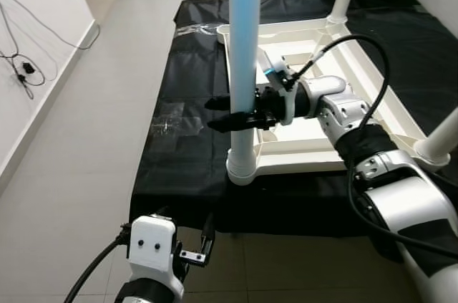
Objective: Building children table
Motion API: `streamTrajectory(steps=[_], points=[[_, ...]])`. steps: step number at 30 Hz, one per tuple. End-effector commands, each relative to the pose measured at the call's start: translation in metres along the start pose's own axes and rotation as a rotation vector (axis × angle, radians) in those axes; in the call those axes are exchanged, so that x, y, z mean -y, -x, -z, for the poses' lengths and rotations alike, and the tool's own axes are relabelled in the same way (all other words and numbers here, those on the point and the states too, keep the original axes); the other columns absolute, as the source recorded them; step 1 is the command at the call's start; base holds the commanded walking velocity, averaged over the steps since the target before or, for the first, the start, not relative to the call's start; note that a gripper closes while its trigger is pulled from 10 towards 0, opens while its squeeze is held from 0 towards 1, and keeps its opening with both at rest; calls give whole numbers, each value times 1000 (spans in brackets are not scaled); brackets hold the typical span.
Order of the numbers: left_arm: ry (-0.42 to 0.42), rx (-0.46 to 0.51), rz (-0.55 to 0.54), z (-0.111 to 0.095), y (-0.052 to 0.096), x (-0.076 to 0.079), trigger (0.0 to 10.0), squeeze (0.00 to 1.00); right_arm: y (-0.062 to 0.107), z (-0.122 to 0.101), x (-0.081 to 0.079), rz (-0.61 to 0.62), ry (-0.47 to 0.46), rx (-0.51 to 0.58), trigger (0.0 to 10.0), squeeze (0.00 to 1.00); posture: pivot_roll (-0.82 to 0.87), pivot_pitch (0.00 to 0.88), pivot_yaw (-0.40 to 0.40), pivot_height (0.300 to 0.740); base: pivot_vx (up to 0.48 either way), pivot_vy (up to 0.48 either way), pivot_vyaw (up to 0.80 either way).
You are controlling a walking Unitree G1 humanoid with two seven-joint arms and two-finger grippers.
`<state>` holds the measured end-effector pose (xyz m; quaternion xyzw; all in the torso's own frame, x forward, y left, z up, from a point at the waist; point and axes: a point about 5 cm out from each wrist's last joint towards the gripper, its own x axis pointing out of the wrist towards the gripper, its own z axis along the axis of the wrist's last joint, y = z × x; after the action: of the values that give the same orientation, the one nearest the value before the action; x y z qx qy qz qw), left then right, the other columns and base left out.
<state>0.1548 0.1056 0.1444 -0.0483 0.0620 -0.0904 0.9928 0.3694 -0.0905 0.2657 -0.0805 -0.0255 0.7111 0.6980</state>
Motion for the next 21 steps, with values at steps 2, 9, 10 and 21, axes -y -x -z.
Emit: streamTrajectory(steps=[2,9,10,21], points=[[-4,-11,-15,3,0,-1,10000,0,4,55,-10,90,-158,-94,10000,0,140,223,29,740,0,0,0],[-5,-8,-14,3,0,-2,10000,0,9,60,-16,65,-154,-66,10000,0,138,221,30,740,0,0,0],[-5,-9,-14,3,0,-2,10000,0,10,62,-20,31,-162,-63,10000,0,139,215,33,740,0,0,0],[-8,-7,-12,4,-1,-1,10000,0,-7,60,-26,29,-121,-74,10000,0,139,205,30,740,0,0,0]])
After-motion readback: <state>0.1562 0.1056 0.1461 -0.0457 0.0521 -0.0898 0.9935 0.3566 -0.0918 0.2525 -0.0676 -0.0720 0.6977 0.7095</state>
